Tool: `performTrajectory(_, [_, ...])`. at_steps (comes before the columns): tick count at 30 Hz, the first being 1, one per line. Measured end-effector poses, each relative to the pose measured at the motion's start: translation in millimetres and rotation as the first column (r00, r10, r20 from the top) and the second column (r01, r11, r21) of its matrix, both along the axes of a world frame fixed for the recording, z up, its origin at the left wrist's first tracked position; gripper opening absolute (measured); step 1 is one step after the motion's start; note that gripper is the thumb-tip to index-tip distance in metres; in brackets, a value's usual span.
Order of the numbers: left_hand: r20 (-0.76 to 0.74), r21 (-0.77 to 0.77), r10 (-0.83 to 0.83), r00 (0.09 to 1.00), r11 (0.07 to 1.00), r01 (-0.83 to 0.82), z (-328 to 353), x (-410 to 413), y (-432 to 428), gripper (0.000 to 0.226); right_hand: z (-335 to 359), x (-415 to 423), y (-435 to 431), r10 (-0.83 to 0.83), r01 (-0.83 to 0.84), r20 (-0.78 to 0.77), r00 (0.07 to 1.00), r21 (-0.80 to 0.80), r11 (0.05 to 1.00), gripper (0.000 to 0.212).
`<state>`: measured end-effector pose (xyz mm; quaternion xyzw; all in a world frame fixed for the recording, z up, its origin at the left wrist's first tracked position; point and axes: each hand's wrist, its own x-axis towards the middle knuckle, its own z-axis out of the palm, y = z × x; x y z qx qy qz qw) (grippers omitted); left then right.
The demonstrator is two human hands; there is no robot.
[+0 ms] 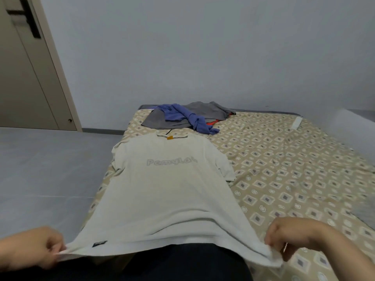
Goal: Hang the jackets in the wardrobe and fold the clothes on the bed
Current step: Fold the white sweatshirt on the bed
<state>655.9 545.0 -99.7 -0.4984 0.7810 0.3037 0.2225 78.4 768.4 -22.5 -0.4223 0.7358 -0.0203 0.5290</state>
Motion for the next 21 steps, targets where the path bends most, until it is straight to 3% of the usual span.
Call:
performTrajectory(1, [0.013, -0.036, 0.018, 1.0, 0.999, -0.018, 8, -7, 0, 0.015, 1, 5, -6, 0.044, -0.043, -0.034, 0.998, 0.033, 0.999, 0.026])
performTrajectory(3, [-0.091, 0.032, 0.13, 0.987, 0.991, -0.128, 18, -31, -2, 0.032, 3, 15, -21, 0.037, -0.04, -0.115, 0.993, -0.021, 0.999, 0.025])
performTrajectory(6, [-0.422, 0.09, 0.255, 0.87, 0.967, -0.239, 40, -86, 7, 0.053, -3, 37, -49, -0.049, 0.002, -0.126, 0.991, -0.347, 0.938, 0.022])
performTrajectory(9, [-0.568, 0.031, 0.166, 0.806, 0.983, -0.181, 51, -153, 19, 0.042, -13, 79, -76, -0.075, 0.026, -0.06, 0.995, -0.585, 0.811, 0.023])
performTrajectory(10, [-0.591, 0.008, 0.146, 0.793, 0.985, -0.175, 47, -173, 24, 0.036, -16, 94, -83, -0.032, -0.009, -0.056, 0.998, -0.615, 0.789, 0.029])
performTrajectory(14, [-0.655, -0.053, 0.006, 0.756, 0.997, -0.053, 19, -224, 57, 0.049, -37, 131, -89, 0.155, -0.232, -0.175, 0.972, -0.646, 0.727, 0.053])
performTrajectory(16, [-0.661, -0.162, -0.094, 0.745, 0.987, -0.018, 3, -226, 71, 0.056, -44, 135, -80, 0.099, -0.229, -0.221, 0.97, -0.701, 0.675, 0.047])
performTrajectory(18, [-0.653, -0.344, -0.174, 0.737, 0.935, -0.083, -4, -220, 77, 0.059, -48, 133, -68, -0.001, -0.212, -0.262, 0.965, -0.782, 0.586, 0.036])
performTrajectory(21, [-0.59, -0.702, -0.523, 0.615, 0.708, -0.071, 5, -215, 75, 0.031, -49, 127, -53, -0.037, -0.378, -0.416, 0.909, -0.857, 0.349, 0.023])
